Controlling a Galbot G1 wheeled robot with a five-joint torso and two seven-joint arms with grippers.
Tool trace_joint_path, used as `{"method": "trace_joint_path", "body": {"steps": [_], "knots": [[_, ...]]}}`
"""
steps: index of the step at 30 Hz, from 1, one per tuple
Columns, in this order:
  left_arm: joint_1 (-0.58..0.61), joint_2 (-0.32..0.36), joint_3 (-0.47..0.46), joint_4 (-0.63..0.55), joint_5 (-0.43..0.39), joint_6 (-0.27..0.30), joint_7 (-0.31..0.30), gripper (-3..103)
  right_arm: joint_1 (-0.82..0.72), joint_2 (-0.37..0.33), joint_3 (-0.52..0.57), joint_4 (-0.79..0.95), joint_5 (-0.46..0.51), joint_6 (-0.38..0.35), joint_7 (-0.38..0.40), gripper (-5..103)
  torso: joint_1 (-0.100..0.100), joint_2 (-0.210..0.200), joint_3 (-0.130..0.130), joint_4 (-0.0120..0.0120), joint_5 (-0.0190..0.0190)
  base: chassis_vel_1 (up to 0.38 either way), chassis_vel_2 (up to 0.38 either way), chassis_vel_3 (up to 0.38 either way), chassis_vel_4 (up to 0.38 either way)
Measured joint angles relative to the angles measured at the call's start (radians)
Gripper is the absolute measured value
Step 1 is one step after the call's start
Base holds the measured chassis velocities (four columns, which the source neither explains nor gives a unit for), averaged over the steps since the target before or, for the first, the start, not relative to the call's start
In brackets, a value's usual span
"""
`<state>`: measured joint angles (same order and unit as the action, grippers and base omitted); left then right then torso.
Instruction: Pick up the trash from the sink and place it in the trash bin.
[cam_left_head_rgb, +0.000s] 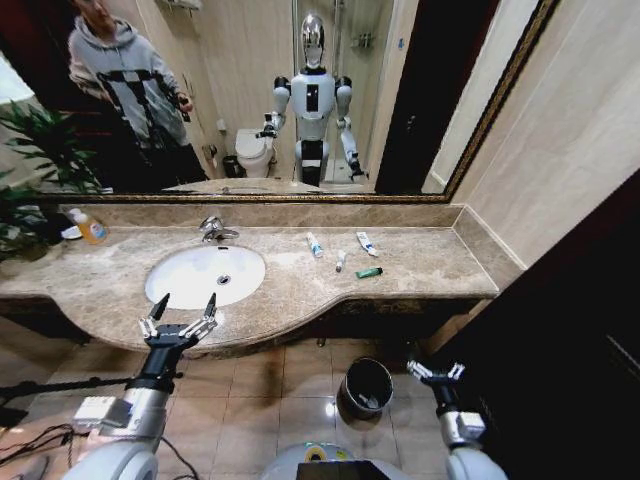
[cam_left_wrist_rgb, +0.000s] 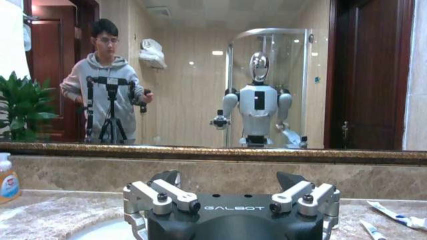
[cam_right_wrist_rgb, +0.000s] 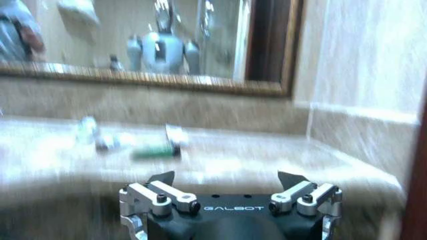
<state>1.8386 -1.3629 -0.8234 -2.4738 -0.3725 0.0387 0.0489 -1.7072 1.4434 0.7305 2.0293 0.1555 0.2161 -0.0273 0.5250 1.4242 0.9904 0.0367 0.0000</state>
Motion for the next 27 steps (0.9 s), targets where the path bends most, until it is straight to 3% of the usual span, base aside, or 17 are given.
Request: {"method": "trace_joint_path", "body": {"steps": [6,11,14,16,22,27], "knots": [[0.0,0.0,0.0,0.0,0.0,0.0,0.0,100,0.155,-0.082,-0.06,0.08,0.025,-0.137,0.0,100,0.0,0.0,0.0,0.0001,-0.0001,0.0,0.0,0.0,0.0],[0.0,0.0,0.0,0.0,0.0,0.0,0.0,100,0.35,-0.177,-0.143,-0.007,0.018,-0.223,0.006,100,0.0,0.0,0.0,0.0002,0.0001,0.0,0.0,0.0,0.0],[0.0,0.0,0.0,0.0,0.0,0.0,0.0,100,0.378,-0.188,-0.16,-0.021,0.024,-0.243,0.01,100,0.0,0.0,0.0,0.0003,0.0,0.0,0.0,0.0,0.0],[0.0,0.0,0.0,0.0,0.0,0.0,0.0,100,0.456,-0.214,-0.216,-0.063,0.048,-0.303,0.031,100,0.0,0.0,0.0,0.0002,-0.0001,0.0,0.0,0.0,0.0],[0.0,0.0,0.0,0.0,0.0,0.0,0.0,100,0.623,-0.178,-0.363,-0.204,0.083,-0.396,0.161,100,0.0,0.0,0.0,0.0003,0.0001,0.0,0.0,0.0,0.0],[0.0,0.0,0.0,0.0,0.0,0.0,0.0,100,0.677,-0.126,-0.397,-0.272,0.085,-0.418,0.221,100,0.0,0.0,0.0,0.0002,-0.0001,0.0,0.0,0.0,0.0]]}}
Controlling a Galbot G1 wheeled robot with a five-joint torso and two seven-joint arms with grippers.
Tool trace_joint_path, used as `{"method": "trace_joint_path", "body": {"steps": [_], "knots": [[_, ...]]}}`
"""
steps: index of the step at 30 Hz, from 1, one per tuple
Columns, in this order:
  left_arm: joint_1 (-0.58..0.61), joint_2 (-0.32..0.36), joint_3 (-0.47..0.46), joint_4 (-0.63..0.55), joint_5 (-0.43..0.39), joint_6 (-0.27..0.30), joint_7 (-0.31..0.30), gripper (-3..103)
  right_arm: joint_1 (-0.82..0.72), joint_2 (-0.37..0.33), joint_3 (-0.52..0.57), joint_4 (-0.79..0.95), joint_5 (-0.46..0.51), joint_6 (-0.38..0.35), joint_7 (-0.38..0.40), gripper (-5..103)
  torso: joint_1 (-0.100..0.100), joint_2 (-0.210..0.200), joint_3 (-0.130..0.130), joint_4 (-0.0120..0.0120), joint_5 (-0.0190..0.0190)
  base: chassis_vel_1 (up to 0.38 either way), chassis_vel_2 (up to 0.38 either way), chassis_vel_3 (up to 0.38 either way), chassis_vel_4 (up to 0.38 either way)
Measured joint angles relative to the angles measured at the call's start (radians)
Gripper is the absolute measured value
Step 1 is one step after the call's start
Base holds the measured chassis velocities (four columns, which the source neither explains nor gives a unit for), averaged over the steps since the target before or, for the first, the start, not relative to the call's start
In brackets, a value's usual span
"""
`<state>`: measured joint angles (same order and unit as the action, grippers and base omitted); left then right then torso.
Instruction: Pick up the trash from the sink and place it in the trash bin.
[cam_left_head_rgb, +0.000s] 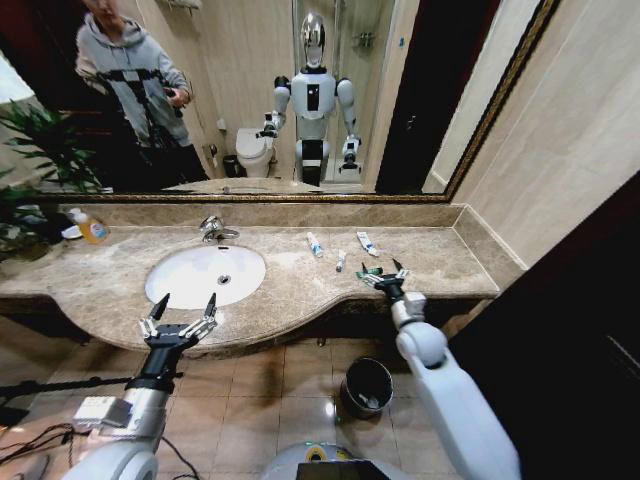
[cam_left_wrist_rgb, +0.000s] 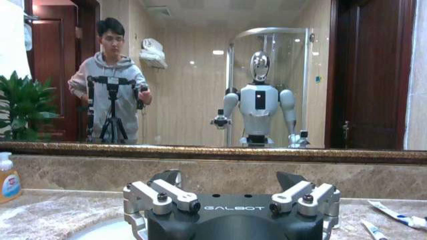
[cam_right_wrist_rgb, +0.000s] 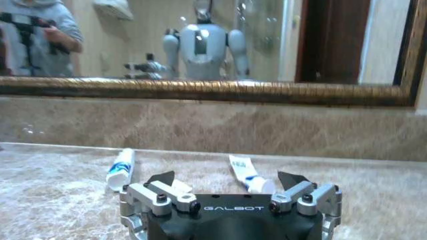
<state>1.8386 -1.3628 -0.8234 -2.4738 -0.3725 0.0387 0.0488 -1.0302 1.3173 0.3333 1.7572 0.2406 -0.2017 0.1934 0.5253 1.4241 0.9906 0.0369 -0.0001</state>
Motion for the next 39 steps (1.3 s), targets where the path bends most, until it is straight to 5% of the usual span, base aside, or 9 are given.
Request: {"method": "trace_joint_path", "body": {"steps": [12,39], "knots": [[0.0,0.0,0.0,0.0,0.0,0.0,0.0,100,0.068,0.086,-0.02,-0.134,-0.049,-0.024,0.109,100,0.0,0.0,0.0,0.0,-0.0001,0.0,0.0,0.0,0.0],[0.0,0.0,0.0,0.0,0.0,0.0,0.0,100,0.097,0.086,-0.04,-0.188,0.014,-0.068,0.107,99,0.0,0.0,0.0,-0.0001,0.0,0.0,0.0,0.0,0.0]]}}
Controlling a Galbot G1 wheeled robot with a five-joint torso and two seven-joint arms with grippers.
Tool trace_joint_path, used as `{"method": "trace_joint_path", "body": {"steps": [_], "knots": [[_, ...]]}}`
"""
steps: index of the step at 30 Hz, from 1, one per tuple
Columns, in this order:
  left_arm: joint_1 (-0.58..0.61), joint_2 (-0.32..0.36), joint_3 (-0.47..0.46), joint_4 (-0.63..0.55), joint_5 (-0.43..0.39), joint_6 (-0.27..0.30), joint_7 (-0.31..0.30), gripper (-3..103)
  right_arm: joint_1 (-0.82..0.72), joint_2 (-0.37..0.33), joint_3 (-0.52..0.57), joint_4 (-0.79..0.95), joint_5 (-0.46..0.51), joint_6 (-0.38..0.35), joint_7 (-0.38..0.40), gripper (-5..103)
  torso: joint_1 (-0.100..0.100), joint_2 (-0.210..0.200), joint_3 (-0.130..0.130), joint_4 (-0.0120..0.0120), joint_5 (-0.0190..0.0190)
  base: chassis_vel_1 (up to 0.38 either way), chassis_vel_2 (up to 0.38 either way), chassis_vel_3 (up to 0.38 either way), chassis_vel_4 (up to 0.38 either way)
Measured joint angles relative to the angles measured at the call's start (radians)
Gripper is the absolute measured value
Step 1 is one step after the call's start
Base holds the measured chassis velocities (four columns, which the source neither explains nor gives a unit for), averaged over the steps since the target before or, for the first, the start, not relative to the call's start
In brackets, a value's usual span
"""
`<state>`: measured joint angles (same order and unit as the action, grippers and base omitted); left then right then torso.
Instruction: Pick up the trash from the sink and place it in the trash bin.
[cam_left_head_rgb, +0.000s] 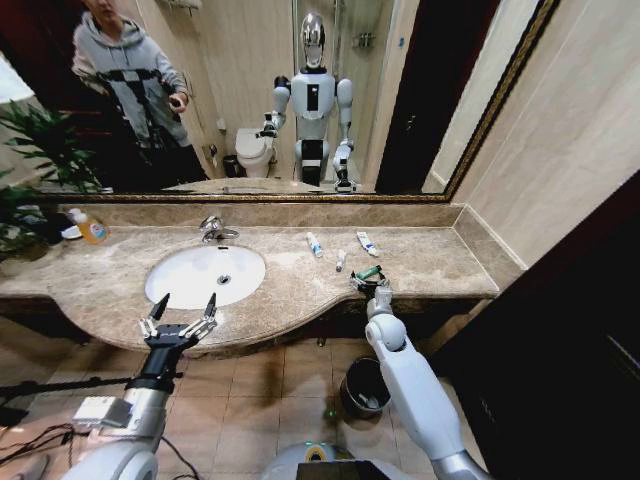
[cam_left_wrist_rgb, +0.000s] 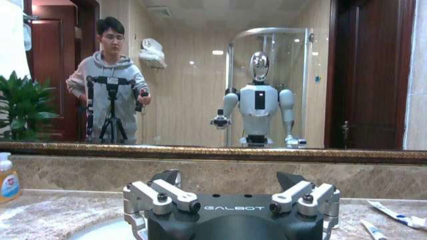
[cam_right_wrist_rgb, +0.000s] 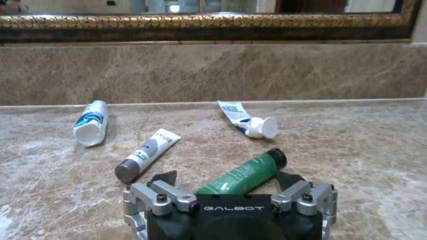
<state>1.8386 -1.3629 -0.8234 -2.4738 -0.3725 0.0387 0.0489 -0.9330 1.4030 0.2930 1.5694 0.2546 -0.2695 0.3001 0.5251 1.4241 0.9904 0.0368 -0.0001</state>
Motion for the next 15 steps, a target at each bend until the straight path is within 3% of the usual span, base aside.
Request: {"method": "trace_joint_path", "body": {"steps": [9,12,15], "knots": [[0.0,0.0,0.0,0.0,0.0,0.0,0.0,100,0.064,-0.016,-0.023,-0.049,0.006,0.0,-0.009,99,0.0,0.0,0.0,0.0001,0.0,0.0,0.0,0.0,0.0],[0.0,0.0,0.0,0.0,0.0,0.0,0.0,100,0.064,-0.021,-0.022,-0.053,0.008,0.004,-0.013,94,0.0,0.0,0.0,0.0,0.0001,0.0,0.0,0.0,0.0],[0.0,0.0,0.0,0.0,0.0,0.0,0.0,100,0.058,-0.025,-0.015,-0.056,0.008,0.011,-0.026,83,0.0,0.0,0.0,0.0,0.0001,0.0,0.0,0.0,0.0]]}}
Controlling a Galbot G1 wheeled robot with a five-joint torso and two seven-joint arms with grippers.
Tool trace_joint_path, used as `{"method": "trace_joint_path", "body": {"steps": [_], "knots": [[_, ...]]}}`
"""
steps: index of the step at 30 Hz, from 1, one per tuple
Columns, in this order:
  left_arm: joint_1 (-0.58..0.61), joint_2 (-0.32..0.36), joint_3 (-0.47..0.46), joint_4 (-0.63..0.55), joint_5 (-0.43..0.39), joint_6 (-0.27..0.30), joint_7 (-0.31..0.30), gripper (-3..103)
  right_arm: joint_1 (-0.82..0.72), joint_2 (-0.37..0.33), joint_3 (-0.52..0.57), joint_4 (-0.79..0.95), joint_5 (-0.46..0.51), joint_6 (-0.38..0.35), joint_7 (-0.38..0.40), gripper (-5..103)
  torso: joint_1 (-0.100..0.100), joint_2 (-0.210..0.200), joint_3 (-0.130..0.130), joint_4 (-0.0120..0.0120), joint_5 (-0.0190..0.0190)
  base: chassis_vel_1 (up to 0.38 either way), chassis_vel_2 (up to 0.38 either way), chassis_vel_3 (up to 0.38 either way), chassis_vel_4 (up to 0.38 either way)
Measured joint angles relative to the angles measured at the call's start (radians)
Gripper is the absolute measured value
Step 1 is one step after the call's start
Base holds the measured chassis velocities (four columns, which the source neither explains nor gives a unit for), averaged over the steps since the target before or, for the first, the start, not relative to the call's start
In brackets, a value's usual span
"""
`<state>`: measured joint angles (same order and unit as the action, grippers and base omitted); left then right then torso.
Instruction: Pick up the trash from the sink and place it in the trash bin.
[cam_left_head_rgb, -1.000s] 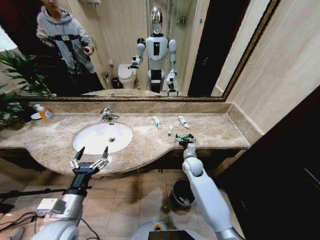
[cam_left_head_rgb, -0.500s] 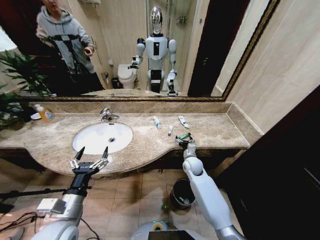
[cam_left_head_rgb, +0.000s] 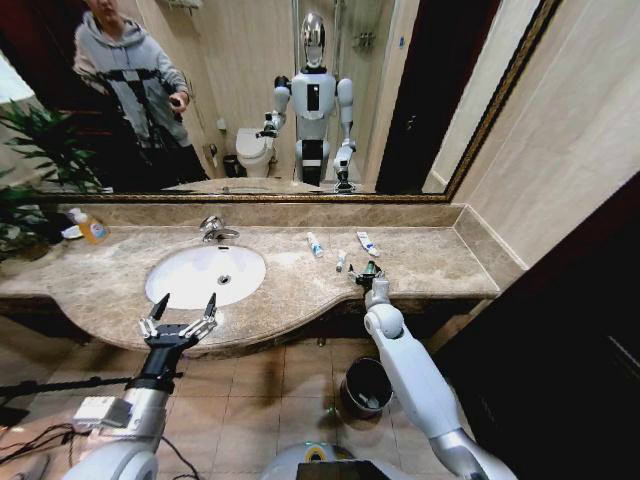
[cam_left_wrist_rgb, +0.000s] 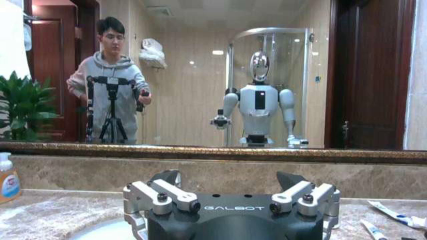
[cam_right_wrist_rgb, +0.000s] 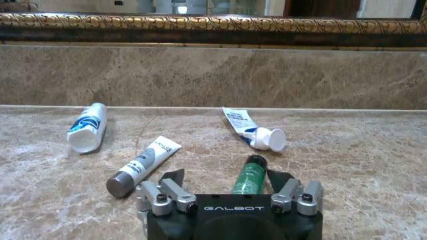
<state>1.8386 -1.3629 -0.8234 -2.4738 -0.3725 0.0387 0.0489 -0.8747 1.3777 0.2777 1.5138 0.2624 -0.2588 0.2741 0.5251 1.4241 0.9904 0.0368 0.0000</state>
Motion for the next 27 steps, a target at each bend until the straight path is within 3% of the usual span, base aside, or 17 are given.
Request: {"method": "trace_joint_path", "body": {"steps": [4,7,11,15,16,19,27], "knots": [[0.0,0.0,0.0,0.0,0.0,0.0,0.0,100,-0.004,-0.002,0.005,-0.001,0.001,0.002,-0.006,72,0.0,0.0,0.0,0.0,0.0,0.0,0.0,0.0,0.0],[0.0,0.0,0.0,0.0,0.0,0.0,0.0,100,-0.011,-0.004,0.011,-0.001,0.001,0.005,-0.009,56,0.0,0.0,0.0,0.0,0.0,0.0,0.0,0.0,0.0],[0.0,0.0,0.0,0.0,0.0,0.0,0.0,100,-0.018,-0.006,0.015,0.003,0.001,0.007,-0.01,51,0.0,0.0,0.0,0.0,0.0,0.0,0.0,0.0,0.0],[0.0,0.0,0.0,0.0,0.0,0.0,0.0,100,-0.029,-0.011,0.022,0.009,0.001,0.011,-0.015,29,0.0,0.0,0.0,0.0001,0.0,0.0,0.0,0.0,0.0],[0.0,0.0,0.0,0.0,0.0,0.0,0.0,100,-0.029,-0.011,0.022,0.009,0.001,0.011,-0.015,29,0.0,0.0,0.0,0.0001,0.0,0.0,0.0,0.0,0.0],[0.0,0.0,0.0,0.0,0.0,0.0,0.0,100,-0.039,-0.015,0.026,0.018,0.001,0.015,-0.016,15,0.0,0.0,0.0,0.0001,0.0,0.0,0.0,0.0,0.0],[0.0,0.0,0.0,0.0,0.0,0.0,0.0,100,-0.064,-0.032,0.037,0.051,0.006,0.015,-0.025,12,0.0,0.0,0.0,0.0001,0.0002,0.0,0.0,0.0,0.0]]}}
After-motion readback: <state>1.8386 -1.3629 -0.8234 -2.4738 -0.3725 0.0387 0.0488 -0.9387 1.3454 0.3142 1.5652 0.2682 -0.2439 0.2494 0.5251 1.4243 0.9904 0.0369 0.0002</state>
